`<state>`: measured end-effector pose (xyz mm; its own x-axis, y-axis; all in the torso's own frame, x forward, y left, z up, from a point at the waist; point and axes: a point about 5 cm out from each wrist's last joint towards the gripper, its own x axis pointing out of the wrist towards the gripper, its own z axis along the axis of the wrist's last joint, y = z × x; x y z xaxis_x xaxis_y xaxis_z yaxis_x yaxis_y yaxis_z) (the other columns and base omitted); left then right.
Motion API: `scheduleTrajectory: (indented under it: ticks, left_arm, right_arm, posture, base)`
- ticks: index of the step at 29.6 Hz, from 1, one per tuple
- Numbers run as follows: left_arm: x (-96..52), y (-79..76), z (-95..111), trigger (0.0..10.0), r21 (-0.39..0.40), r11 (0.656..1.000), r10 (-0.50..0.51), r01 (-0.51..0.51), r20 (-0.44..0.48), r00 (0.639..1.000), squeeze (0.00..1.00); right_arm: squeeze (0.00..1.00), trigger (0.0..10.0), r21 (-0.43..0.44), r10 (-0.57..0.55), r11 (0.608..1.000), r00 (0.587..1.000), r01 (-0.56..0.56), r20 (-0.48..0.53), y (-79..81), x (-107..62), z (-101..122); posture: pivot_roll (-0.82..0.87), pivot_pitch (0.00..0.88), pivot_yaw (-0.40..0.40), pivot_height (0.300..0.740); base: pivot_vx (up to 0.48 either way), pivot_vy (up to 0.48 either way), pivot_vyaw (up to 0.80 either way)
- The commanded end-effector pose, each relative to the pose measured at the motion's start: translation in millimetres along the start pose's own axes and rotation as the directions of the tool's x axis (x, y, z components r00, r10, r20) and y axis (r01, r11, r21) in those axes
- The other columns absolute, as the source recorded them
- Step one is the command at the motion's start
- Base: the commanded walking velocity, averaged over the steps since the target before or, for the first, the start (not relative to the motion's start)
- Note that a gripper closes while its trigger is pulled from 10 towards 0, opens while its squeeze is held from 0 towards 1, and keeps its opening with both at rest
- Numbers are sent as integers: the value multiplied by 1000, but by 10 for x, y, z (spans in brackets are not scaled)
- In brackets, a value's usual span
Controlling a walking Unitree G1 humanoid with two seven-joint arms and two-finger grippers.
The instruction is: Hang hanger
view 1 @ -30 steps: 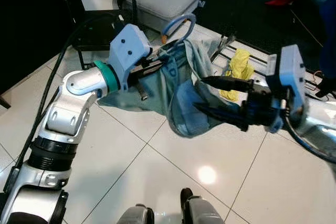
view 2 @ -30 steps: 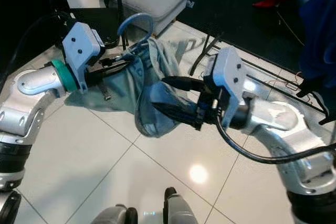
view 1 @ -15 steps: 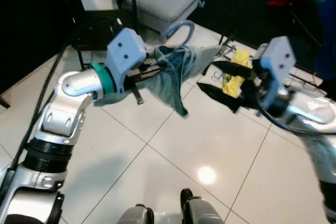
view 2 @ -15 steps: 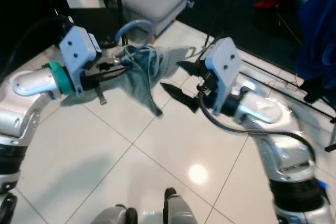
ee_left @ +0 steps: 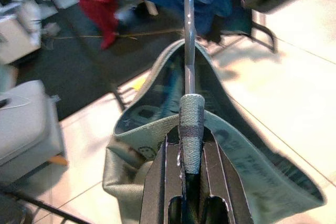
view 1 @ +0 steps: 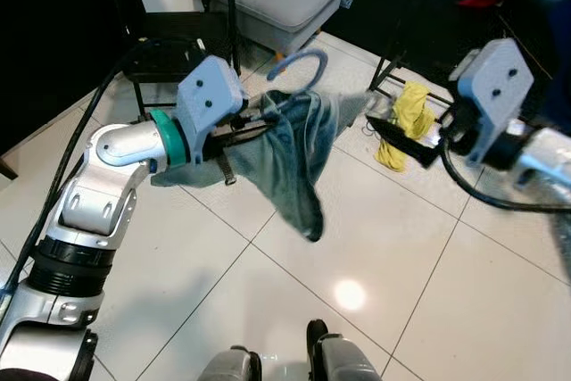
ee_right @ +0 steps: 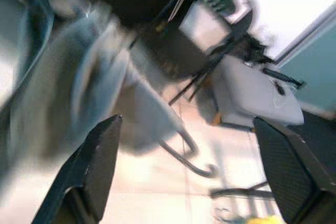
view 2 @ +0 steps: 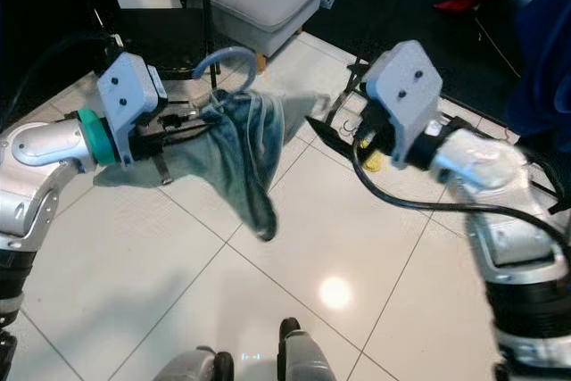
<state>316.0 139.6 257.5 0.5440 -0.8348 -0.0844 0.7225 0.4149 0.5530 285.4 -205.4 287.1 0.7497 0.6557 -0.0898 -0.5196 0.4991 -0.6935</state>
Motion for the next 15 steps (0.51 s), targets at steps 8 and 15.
scheduleTrajectory:
  ticks: [8, 15]
  left_arm:
    - [-50, -30, 100, 10000, 23, 994, -112, 111, 64, 992, 0]
    - [-42, -60, 272, 10000, 48, 986, -163, 157, 137, 977, 0]
  right_arm:
    - [0, 10000, -45, 290, 955, 956, -292, -40, 270, -25, -12]
    - [0, 10000, 5, 347, 938, 936, -348, 67, 483, 227, -22]
  posture:
    - [-46, 113, 56, 740]
    - [-31, 107, 52, 740]
  base:
    - [0, 0, 0]
    - [0, 0, 0]
